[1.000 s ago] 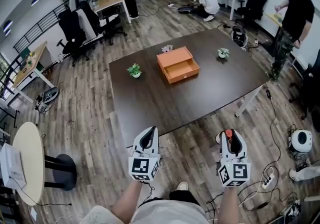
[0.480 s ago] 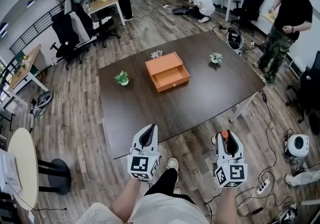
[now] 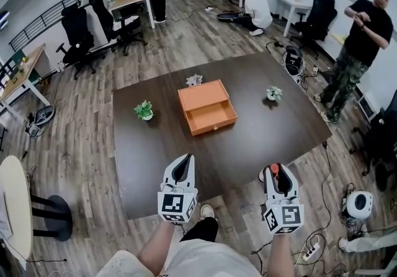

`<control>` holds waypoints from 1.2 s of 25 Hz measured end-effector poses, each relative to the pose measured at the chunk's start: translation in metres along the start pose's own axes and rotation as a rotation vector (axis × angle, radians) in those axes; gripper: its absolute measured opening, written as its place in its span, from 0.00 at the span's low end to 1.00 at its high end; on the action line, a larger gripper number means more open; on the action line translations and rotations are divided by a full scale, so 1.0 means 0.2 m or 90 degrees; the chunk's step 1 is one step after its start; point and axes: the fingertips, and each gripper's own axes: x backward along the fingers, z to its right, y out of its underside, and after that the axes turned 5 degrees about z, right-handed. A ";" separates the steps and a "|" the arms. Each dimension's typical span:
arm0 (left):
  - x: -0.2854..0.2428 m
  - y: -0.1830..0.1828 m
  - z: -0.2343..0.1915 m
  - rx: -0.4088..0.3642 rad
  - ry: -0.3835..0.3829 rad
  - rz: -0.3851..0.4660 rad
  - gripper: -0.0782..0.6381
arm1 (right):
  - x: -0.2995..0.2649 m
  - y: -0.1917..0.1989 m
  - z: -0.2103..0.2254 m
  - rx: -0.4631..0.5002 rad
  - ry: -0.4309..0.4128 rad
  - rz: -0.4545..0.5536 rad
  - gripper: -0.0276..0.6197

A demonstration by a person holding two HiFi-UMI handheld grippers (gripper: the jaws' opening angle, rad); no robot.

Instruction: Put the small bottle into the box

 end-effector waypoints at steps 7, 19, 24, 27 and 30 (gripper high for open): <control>-0.33 0.06 -0.32 0.021 -0.066 -0.008 0.11 | -0.58 -0.04 0.03 0.014 -0.055 -0.008 0.25; -0.49 0.01 -0.60 -0.013 -0.141 -0.006 0.11 | -1.13 -0.06 -0.09 0.010 -0.159 -0.004 0.25; -0.54 -0.02 -0.66 -0.023 -0.205 -0.002 0.11 | -1.33 -0.09 -0.09 0.013 -0.227 0.014 0.25; -0.61 -0.05 -0.66 -0.028 -0.247 0.001 0.11 | -1.45 -0.11 -0.05 0.007 -0.270 0.021 0.25; -0.69 -0.10 -0.62 -0.036 -0.279 0.011 0.11 | -1.56 -0.15 0.04 0.003 -0.305 0.030 0.25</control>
